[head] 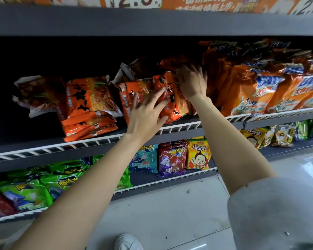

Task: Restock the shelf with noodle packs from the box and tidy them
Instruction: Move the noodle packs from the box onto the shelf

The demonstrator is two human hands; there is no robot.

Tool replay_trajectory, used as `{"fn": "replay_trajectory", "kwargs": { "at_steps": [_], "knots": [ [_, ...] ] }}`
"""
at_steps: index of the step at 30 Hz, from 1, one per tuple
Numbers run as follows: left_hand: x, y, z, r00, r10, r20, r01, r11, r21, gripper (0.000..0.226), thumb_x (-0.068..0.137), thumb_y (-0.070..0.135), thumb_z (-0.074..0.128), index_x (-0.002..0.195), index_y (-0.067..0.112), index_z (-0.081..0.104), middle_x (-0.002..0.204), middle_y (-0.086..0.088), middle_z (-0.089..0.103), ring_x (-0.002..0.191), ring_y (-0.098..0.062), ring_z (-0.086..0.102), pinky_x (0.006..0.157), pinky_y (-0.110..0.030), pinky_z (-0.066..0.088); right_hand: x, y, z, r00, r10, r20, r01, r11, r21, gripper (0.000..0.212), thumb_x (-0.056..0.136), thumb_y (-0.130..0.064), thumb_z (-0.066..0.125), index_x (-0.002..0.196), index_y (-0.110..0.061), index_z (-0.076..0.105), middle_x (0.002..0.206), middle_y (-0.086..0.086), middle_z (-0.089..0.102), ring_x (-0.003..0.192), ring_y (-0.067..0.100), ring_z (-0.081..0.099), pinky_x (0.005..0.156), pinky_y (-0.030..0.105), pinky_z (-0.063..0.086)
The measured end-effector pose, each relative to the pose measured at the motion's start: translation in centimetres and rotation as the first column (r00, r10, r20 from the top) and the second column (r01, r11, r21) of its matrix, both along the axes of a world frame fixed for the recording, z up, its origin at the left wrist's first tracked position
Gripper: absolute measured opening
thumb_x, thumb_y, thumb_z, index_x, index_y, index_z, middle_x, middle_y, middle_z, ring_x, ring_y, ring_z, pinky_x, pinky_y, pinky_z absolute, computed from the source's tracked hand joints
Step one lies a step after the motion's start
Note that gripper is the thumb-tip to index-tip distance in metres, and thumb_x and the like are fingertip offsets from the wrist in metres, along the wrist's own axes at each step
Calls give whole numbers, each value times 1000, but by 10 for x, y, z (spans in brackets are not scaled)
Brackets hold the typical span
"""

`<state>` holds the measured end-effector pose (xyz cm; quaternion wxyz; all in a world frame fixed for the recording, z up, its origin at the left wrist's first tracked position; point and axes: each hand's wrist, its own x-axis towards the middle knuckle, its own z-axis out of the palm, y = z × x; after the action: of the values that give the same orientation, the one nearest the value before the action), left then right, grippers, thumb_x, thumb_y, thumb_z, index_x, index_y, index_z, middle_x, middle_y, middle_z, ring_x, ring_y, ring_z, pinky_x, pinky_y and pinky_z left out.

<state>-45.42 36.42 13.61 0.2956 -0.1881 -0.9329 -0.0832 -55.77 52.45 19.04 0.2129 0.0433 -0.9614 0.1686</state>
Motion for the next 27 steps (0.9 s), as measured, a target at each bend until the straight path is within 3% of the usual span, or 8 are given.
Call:
{"fn": "replay_trajectory", "kwargs": {
  "at_steps": [2,4,6,8,10,16,23,27],
  "knots": [
    [-4,2,6,999,28,34,-26,999,-43,49,89,43,58,134,27,50,156,5,22,137,-24,34,113,-56,9,-1,-1,0,998,6,57,-6,1000,1,45,101,-46,27,139,-29,45,157,1,21,146,29,4,116,55,1],
    [-7,5,9,996,45,83,-39,997,-73,51,90,42,57,137,27,46,157,6,17,142,-24,23,114,-57,8,4,2,-5,997,33,63,-33,999,0,50,100,-48,27,147,-30,31,160,0,8,147,27,-4,116,55,-1],
    [-8,8,9,992,58,116,-51,997,-64,51,90,40,58,137,27,45,157,6,15,143,-24,18,113,-59,18,19,6,-13,997,81,-12,-81,996,-41,52,100,-45,32,149,-29,26,160,2,12,147,26,0,117,54,1],
    [-5,9,9,988,65,137,-62,998,-22,50,89,38,61,136,27,47,157,7,18,143,-24,18,102,-56,39,42,9,-21,990,83,-112,-97,987,-126,49,99,-40,38,146,-24,36,156,4,25,146,26,11,117,53,8],
    [0,9,10,990,47,131,-54,997,47,49,86,33,65,133,25,51,154,6,25,141,-26,24,91,-50,49,66,9,-27,990,43,-134,-63,986,-154,49,97,-36,41,144,-21,39,152,4,33,145,26,16,117,52,10],
    [22,-3,7,988,67,141,-89,983,159,49,88,31,61,134,21,49,148,-1,37,122,-31,47,96,-45,39,109,-9,-51,985,119,-125,-127,990,-61,50,93,-43,47,139,-23,44,145,5,42,138,30,29,111,52,25],
    [42,-34,-1,980,126,153,-144,983,111,47,89,29,56,134,16,48,141,-8,45,129,-28,41,104,-45,34,117,-18,-64,998,44,48,-42,998,-45,49,96,-42,47,141,-24,40,141,7,46,132,33,37,109,50,29],
    [75,-58,11,978,39,203,-75,983,169,43,91,27,56,133,15,51,133,-5,55,126,-24,45,107,-38,31,143,-38,-57,990,84,-110,-93,993,-73,42,97,-36,47,135,-20,49,142,10,46,133,32,35,108,46,29]
  ]
}}
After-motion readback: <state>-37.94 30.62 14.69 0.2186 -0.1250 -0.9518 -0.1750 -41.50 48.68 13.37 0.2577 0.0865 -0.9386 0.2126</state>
